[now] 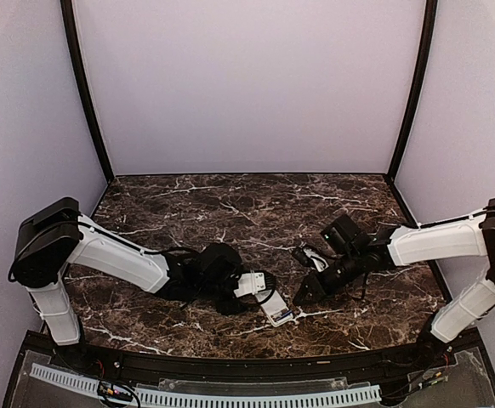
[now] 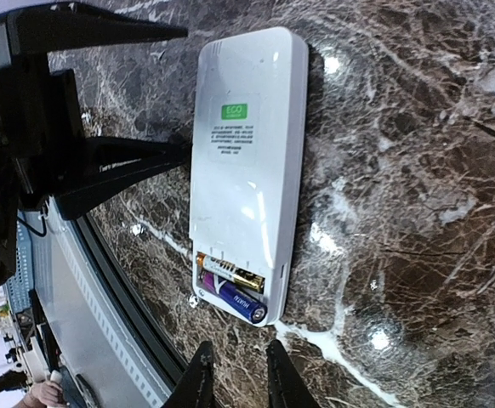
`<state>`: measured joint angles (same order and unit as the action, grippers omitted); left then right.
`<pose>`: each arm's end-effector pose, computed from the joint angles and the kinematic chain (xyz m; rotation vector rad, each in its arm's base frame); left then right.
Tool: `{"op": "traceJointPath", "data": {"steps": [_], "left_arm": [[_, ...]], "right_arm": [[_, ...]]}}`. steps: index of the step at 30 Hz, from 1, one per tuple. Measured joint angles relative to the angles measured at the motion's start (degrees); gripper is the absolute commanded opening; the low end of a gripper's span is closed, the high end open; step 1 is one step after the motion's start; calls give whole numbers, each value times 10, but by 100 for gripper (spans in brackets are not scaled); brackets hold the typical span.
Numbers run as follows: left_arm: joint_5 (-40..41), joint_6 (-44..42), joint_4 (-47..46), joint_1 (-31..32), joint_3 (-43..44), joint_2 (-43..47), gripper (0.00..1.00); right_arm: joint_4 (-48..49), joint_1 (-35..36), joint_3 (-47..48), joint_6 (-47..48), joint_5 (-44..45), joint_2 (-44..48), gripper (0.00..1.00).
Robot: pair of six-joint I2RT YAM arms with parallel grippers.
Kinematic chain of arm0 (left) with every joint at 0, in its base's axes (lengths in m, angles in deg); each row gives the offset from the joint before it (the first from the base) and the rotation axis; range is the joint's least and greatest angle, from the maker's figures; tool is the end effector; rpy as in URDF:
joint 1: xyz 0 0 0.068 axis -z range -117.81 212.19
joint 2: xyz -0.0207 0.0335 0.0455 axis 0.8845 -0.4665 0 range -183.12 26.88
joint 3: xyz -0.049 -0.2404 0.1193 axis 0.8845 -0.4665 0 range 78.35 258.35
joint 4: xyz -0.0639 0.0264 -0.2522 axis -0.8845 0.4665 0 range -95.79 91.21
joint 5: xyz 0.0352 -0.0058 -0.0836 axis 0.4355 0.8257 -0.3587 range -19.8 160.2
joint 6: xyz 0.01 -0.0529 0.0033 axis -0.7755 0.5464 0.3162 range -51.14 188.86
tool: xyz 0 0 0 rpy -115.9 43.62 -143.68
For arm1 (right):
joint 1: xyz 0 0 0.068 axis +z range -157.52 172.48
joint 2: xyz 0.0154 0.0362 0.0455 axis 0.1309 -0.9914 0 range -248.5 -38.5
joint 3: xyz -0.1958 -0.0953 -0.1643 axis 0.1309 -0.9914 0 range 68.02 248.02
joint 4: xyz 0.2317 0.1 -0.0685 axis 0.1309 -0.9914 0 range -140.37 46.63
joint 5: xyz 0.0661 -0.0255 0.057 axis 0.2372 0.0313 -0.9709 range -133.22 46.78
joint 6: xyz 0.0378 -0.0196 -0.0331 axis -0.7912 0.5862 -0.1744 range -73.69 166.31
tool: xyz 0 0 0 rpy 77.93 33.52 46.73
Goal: Load the batteries into the remote control
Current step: Adjust the remote control without the battery cover at the center of the board, then hold the remote control without the battery cover at the center of the board.
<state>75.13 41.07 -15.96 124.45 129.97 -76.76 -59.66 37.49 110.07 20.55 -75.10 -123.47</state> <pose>0.1712 -0.3188 0.1408 1.6003 1.6616 -0.2104 0.1780 0.2046 0.1640 -0.6890 2.7385 1.1043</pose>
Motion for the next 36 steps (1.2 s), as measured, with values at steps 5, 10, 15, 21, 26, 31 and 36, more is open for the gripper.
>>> {"op": "traceJointPath", "data": {"steps": [5,10,15,21,26,31,36], "left_arm": [[-15,-23,-3,0,3,-4,62],[-52,-42,24,0,28,-9,60],[-81,-54,36,0,48,-17,60],[-101,-57,45,0,59,-37,59],[-108,-59,49,0,70,-45,59],[-115,-59,56,1,75,-47,59],[-115,-61,56,6,77,-49,59]], "right_arm": [[12,9,-8,-5,-15,-16,15],[19,17,-8,-5,-19,-42,11],[29,21,-8,-5,-21,-49,8],[33,24,-7,-6,-23,-55,8],[34,24,-7,-6,-22,-59,8],[34,24,-7,-5,-22,-59,7],[29,24,-3,-1,-22,-61,10]]}}
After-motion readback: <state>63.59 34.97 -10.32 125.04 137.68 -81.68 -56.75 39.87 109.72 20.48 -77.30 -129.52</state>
